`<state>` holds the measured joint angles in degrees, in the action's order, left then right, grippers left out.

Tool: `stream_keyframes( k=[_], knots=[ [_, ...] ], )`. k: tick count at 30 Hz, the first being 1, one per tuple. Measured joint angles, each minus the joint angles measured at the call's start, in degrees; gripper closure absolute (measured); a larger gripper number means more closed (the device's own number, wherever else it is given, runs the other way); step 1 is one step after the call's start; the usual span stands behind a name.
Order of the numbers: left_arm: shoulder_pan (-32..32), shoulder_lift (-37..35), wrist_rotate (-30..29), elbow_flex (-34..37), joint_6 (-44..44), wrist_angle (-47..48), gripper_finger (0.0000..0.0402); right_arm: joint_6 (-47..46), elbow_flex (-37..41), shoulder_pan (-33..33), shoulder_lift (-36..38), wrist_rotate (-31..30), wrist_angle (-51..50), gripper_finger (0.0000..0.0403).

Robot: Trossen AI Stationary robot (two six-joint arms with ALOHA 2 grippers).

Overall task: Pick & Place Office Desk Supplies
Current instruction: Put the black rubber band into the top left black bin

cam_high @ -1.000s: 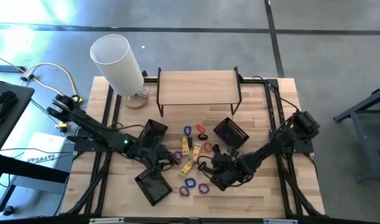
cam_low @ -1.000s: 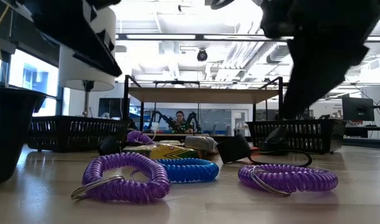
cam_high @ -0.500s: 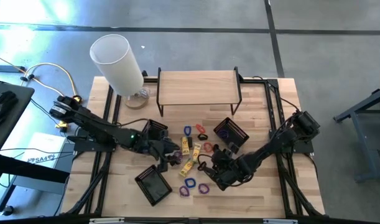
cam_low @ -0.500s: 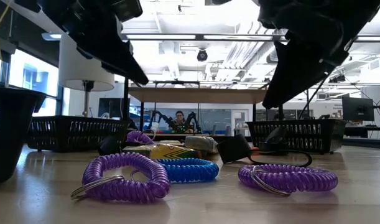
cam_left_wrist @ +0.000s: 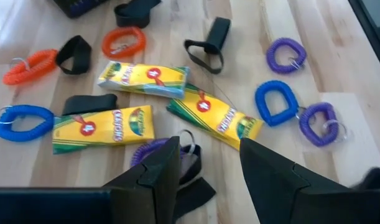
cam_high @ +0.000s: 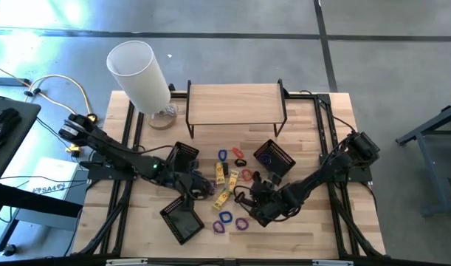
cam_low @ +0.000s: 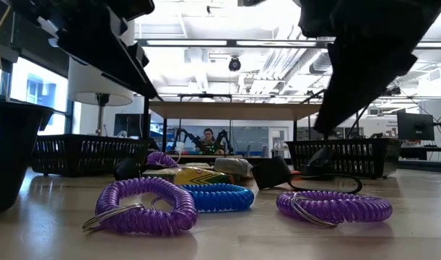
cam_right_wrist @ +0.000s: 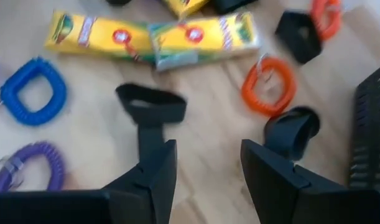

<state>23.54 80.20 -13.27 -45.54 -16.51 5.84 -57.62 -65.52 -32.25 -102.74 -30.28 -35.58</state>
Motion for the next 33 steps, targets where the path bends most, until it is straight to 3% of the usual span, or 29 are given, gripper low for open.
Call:
stream_keyframes(
  k=[9,14,20,26,33],
  knots=[
    [2.5,0.0,0.0,0.0,-1.1,0.2,0.0241,-0.7,0.0,-1.5,0.0,9.6,2.4,0.0236],
    [4.0,0.0,-0.5,0.0,-4.3,-0.1,0.0241,1.4,0.0,-2.3,0.0,8.0,2.4,0.0236],
    [5.3,0.0,-2.0,0.0,-4.6,-3.0,0.0241,4.2,0.0,-1.5,0.0,-2.5,5.0,0.0250],
    [5.3,0.1,-2.0,0.0,-7.3,-5.3,0.0241,9.3,0.0,-2.5,0.0,4.4,12.6,0.0256],
    [5.3,0.2,-2.0,0.0,-9.4,-6.9,0.0241,9.4,-0.1,-4.8,-0.5,3.3,12.9,0.0258]
  ],
)
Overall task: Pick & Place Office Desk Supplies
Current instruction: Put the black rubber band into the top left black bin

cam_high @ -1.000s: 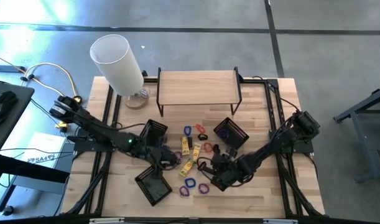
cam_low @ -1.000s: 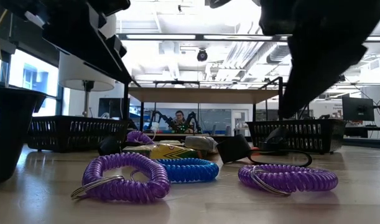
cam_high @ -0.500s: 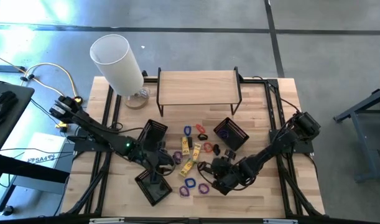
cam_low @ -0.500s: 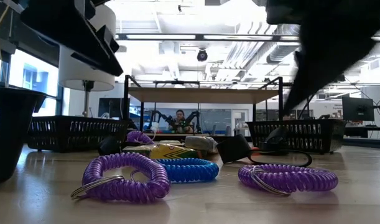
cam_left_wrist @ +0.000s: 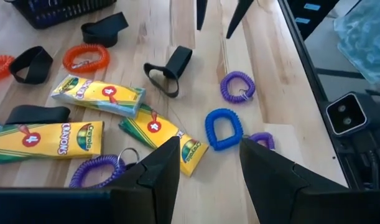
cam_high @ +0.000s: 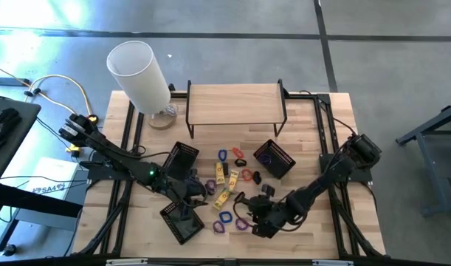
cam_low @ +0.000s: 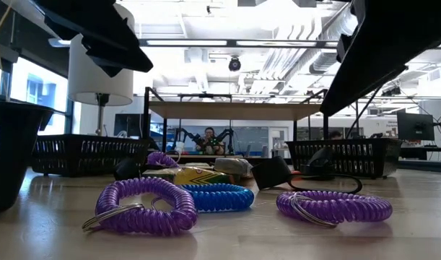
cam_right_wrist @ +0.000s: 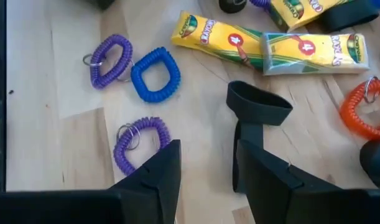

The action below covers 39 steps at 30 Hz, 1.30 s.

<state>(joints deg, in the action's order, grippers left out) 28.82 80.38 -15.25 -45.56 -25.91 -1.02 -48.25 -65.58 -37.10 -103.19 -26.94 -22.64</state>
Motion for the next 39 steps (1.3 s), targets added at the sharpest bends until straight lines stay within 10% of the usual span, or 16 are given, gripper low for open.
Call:
stream_keyframes(
  k=[13,39],
  knots=[
    [0.7,0.0,0.1,0.0,1.7,-0.6,0.0241,1.0,0.0,-3.9,-7.8,-11.8,0.2,0.0259],
    [1.1,0.0,0.2,0.0,4.9,-0.3,0.0241,-2.9,0.0,0.8,-11.6,-14.7,-3.7,0.0259]
  ],
)
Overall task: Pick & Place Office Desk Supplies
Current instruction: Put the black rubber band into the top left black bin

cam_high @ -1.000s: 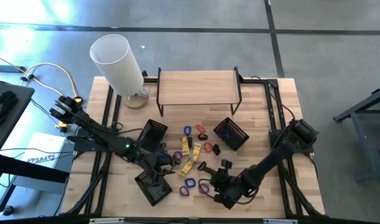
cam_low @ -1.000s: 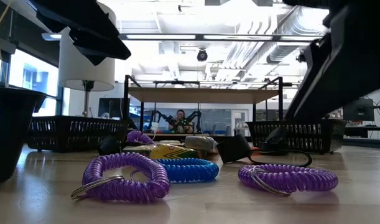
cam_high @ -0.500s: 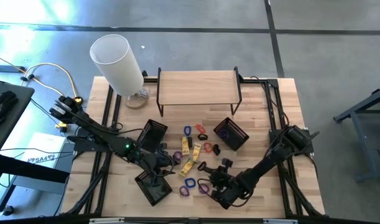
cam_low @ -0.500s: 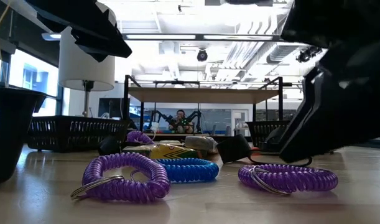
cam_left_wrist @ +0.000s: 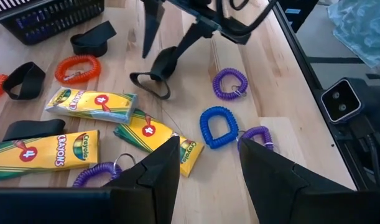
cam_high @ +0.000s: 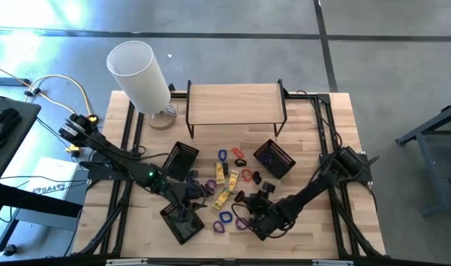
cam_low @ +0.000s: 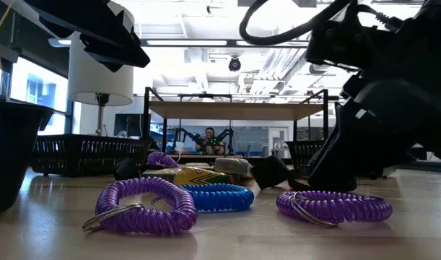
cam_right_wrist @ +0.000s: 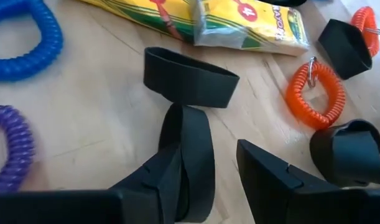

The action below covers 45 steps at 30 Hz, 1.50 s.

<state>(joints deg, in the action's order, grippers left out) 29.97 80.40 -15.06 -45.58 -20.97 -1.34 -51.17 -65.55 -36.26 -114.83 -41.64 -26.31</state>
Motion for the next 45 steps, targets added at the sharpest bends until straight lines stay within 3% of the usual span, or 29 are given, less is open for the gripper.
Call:
stream_keyframes(
  k=[5,13,19,24,31,34,38,41,45],
  knots=[
    [0.6,0.0,0.0,0.0,0.0,0.0,0.0241,0.0,0.0,1.0,0.2,1.5,0.1,0.0284],
    [2.0,0.0,-0.1,0.0,0.0,0.0,0.0241,0.4,-0.1,1.4,0.2,3.7,0.4,0.0394],
    [2.9,0.2,-0.2,0.0,0.0,-1.1,0.0241,-0.1,-1.0,0.7,1.0,4.4,0.4,0.0400],
    [2.9,3.3,-1.2,0.0,2.7,-6.5,0.0241,0.3,-4.2,-2.7,3.9,0.6,1.7,0.0400],
    [2.9,12.3,-1.3,0.0,18.8,-24.5,0.0241,12.0,-6.2,-6.3,6.8,-4.4,13.8,0.0401],
    [2.9,15.5,-1.4,0.0,26.0,-33.2,0.0241,16.6,-6.1,-6.1,6.8,-3.9,18.1,0.0401],
    [2.9,18.8,-1.3,0.0,35.2,-43.3,0.0241,16.1,-6.1,-5.1,6.8,-1.9,18.8,0.0401],
    [2.9,20.6,-1.2,0.0,39.3,-46.2,0.0241,16.7,-6.1,-4.9,6.8,-2.0,20.3,0.0401],
    [2.9,21.5,-1.1,0.0,38.3,-47.5,0.0241,18.3,-6.1,-4.8,6.8,-1.9,21.4,0.0401]
  ],
)
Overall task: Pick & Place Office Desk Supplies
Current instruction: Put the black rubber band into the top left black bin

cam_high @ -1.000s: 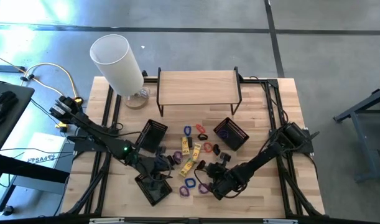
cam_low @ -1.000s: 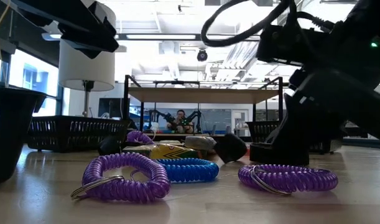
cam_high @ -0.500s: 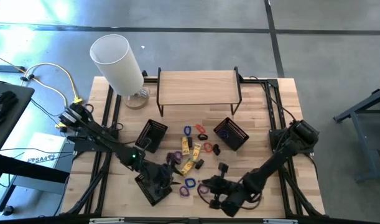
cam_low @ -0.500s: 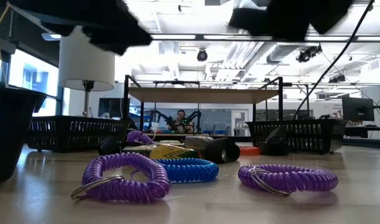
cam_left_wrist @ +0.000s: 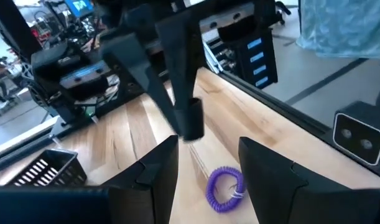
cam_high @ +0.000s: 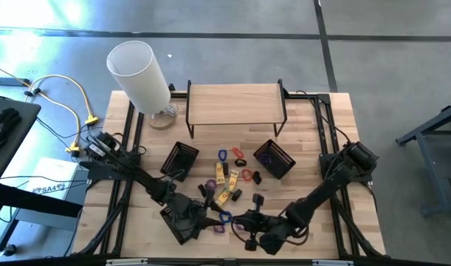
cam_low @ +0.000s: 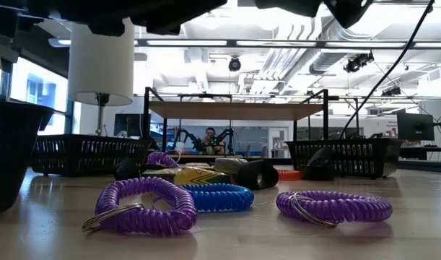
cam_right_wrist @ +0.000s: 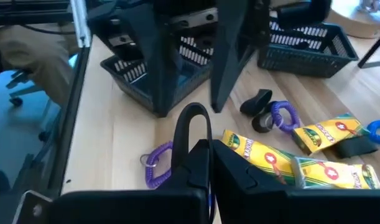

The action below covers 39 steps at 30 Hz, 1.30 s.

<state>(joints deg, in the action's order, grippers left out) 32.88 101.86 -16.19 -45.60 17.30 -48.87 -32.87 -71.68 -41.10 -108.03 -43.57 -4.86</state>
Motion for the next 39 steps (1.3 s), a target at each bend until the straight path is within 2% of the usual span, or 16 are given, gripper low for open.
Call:
stream_keyframes(
  k=[7,20,39],
  knots=[
    [-0.3,0.0,-0.1,0.0,-5.3,-3.1,0.0241,0.2,0.0,0.8,0.0,0.0,0.0,0.0401],
    [-0.6,0.0,-0.1,0.0,-9.1,-3.0,0.0241,4.1,0.1,3.0,-0.1,2.6,4.1,0.0401],
    [-0.6,0.0,-0.1,0.0,-9.8,-2.7,0.0241,4.7,0.1,3.0,-0.1,3.3,4.7,0.0401]
  ],
)
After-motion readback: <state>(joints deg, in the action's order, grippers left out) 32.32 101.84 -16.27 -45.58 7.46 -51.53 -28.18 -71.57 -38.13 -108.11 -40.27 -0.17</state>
